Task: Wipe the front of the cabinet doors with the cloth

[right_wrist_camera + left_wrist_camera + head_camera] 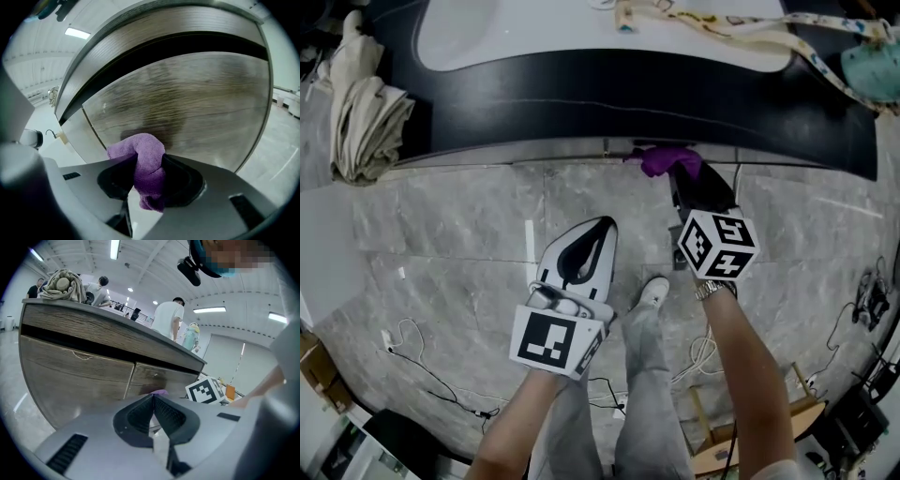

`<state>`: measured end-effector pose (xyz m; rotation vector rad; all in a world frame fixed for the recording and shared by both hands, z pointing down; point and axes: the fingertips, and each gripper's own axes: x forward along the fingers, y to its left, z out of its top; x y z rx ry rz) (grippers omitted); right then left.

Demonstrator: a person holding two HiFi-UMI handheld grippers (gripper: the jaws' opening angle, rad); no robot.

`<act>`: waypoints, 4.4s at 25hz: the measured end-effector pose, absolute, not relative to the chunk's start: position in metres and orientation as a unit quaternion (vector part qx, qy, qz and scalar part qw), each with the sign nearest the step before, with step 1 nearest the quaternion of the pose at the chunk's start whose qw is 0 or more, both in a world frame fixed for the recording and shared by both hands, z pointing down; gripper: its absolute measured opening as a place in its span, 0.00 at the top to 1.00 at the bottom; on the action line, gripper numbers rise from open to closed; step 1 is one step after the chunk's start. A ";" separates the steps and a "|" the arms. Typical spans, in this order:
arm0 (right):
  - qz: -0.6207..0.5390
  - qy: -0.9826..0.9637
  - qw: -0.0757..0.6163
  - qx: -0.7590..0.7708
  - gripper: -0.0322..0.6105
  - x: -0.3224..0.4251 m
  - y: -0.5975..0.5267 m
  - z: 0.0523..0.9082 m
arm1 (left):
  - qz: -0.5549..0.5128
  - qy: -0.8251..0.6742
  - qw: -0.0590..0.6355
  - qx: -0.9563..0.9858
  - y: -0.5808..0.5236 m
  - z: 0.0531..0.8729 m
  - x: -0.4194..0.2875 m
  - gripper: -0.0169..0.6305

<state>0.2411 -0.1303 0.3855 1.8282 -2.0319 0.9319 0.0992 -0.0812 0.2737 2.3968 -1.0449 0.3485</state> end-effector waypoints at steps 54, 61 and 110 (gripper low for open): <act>0.346 -0.692 0.197 0.602 0.71 0.166 -0.097 0.460 | 0.132 -0.330 0.246 0.902 -0.071 0.301 0.065 0.96; 0.373 -0.685 0.167 0.603 0.71 0.155 -0.132 0.481 | 0.119 -0.368 0.248 0.888 -0.080 0.304 0.068 0.96; 0.387 -0.586 0.242 0.669 0.71 0.418 -0.017 0.531 | 0.163 -0.349 0.259 0.886 -0.035 0.357 0.189 0.96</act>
